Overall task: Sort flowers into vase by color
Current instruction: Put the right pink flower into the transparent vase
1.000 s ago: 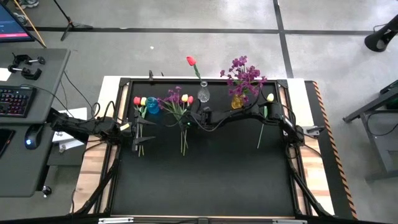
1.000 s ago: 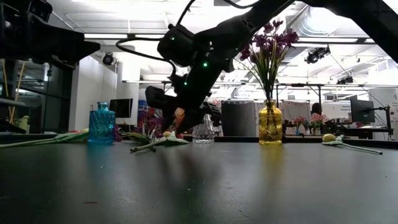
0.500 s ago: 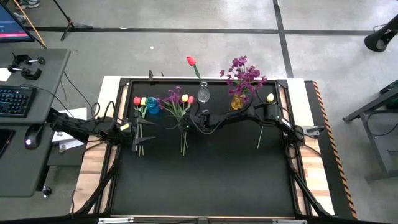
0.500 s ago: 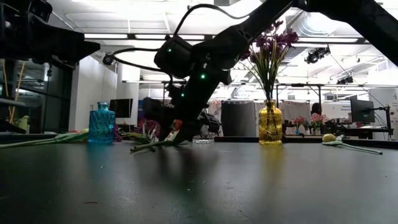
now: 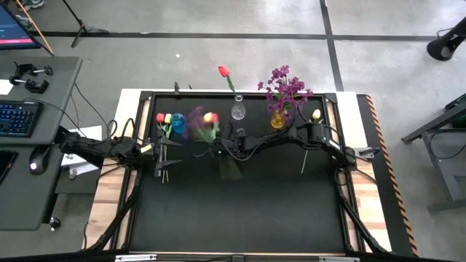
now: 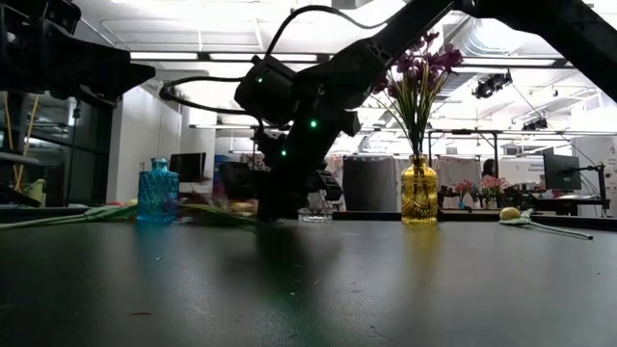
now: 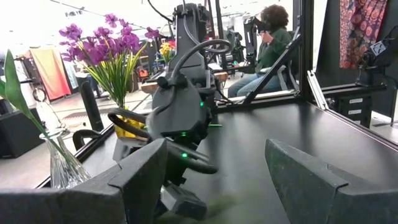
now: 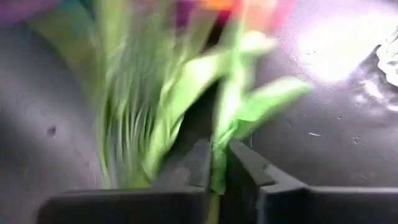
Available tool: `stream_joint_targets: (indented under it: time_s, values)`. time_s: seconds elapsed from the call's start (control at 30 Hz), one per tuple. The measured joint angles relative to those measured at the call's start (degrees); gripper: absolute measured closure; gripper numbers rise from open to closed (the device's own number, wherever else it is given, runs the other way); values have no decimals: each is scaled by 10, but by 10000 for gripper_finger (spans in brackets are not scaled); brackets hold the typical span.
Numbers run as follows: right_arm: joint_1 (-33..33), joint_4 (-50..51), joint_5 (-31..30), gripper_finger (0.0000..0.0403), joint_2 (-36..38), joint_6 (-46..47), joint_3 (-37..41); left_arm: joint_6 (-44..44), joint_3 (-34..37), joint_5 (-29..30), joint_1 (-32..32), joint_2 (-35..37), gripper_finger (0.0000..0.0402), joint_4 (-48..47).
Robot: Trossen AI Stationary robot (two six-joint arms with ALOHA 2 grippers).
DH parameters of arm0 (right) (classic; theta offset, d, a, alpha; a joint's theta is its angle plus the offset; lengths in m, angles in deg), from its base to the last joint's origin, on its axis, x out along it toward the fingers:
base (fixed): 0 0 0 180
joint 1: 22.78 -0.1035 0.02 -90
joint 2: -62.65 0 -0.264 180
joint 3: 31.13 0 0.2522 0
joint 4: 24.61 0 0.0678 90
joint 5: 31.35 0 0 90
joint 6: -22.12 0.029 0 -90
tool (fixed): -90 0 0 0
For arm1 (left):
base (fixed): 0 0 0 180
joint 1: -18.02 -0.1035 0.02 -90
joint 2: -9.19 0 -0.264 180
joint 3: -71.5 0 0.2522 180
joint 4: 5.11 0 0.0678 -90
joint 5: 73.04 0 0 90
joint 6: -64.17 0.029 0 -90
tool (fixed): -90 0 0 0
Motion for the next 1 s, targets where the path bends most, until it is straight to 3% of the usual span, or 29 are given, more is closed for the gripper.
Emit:
stream_joint_targets:
  time_s: [0.17, 0.53, 0.6, 0.73, 0.87, 1.0]
  values:
    - [-18, 39, -19, 383, 43, -51, 1, 0, 0, 0, 0, 0, 140, 0]
    - [-53, 147, -151, 399, 122, -122, 4, 0, 0, 0, 0, 0, 140, 0]
    - [-58, 147, -181, 399, 140, -141, 20, 0, 0, 0, 0, 0, 140, 0]
    - [-61, 129, -179, 401, 193, -135, 89, 0, 0, 0, 0, 0, 140, 0]
    - [-59, 6, -136, 401, 270, -131, 225, 0, 0, 0, 0, 0, 140, 0]
    - [-60, -285, -39, 402, 333, -198, 383, 0, 0, 0, 0, 0, 140, 0]
